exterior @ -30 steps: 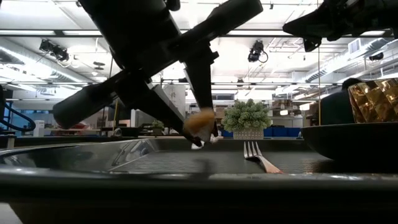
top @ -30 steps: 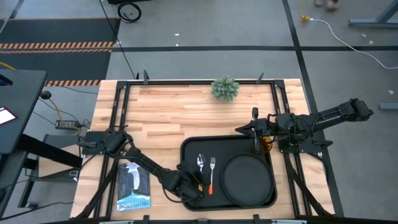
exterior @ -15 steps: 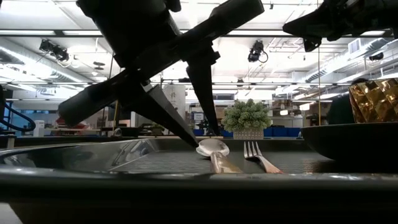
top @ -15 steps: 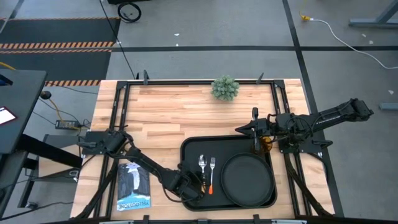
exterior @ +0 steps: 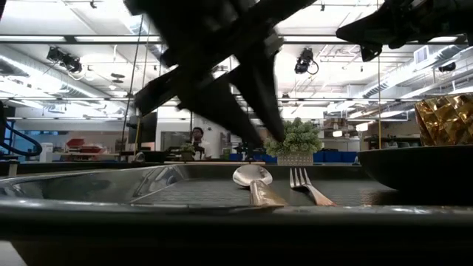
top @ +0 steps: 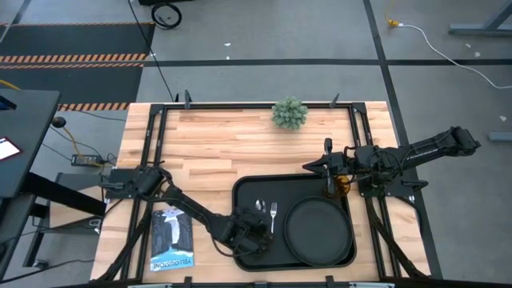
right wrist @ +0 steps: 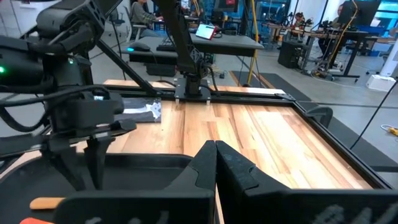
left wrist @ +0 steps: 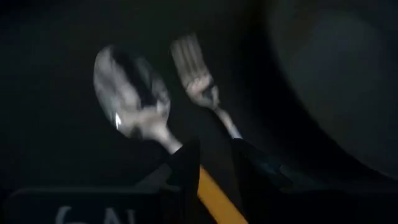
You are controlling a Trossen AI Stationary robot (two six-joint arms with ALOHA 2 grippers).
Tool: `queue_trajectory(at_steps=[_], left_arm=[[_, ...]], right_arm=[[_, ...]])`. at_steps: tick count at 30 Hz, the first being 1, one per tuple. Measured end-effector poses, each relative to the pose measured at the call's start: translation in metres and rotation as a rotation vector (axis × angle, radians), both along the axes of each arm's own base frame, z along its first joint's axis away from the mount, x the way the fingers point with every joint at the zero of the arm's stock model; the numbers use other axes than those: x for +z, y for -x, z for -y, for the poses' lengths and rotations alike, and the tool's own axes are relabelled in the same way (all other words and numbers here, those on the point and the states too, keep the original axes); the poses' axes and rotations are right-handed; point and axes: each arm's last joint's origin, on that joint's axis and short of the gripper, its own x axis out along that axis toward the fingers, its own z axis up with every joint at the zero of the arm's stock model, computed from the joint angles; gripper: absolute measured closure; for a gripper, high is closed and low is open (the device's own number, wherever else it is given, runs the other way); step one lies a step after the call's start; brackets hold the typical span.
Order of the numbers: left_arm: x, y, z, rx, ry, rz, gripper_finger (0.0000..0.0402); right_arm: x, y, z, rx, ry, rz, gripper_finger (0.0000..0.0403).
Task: Pick and place plate/cup/fork/spoon on tray
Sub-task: Adjust the orange fork
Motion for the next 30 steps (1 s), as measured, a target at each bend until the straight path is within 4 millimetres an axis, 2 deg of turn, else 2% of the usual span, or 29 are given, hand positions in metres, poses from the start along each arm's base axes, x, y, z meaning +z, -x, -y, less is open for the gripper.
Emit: queue_trajectory(at_steps=[6, 12, 16, 23, 30], left_arm=[[0.019, -0.02, -0.016, -0.292, -0.271, -0.09, 0.0301], [0.021, -0.032, -0.043, -0.35, -0.369, -0.154, 0.0301], [0.02, -0.041, -0.068, -0.302, -0.354, -0.166, 0.0301], [0.012, -0.062, -0.11, -0.36, -0.125, -0.136, 0.0313], [0.014, -0.068, -0.114, -0.41, -0.135, -0.101, 0.0337]], right_arm=[[0.004, 0.0, 0.0, 0.0, -0.008, 0.045, 0.0395], [0.005, 0.0, 0.0, 0.0, -0.015, 0.048, 0.0395], [0.005, 0.0, 0.0, -0.001, -0.022, 0.056, 0.0395], [0.008, 0.0, 0.0, -0.001, -0.031, 0.086, 0.0395], [0.008, 0.0, 0.0, -0.001, -0.033, 0.086, 0.0395]])
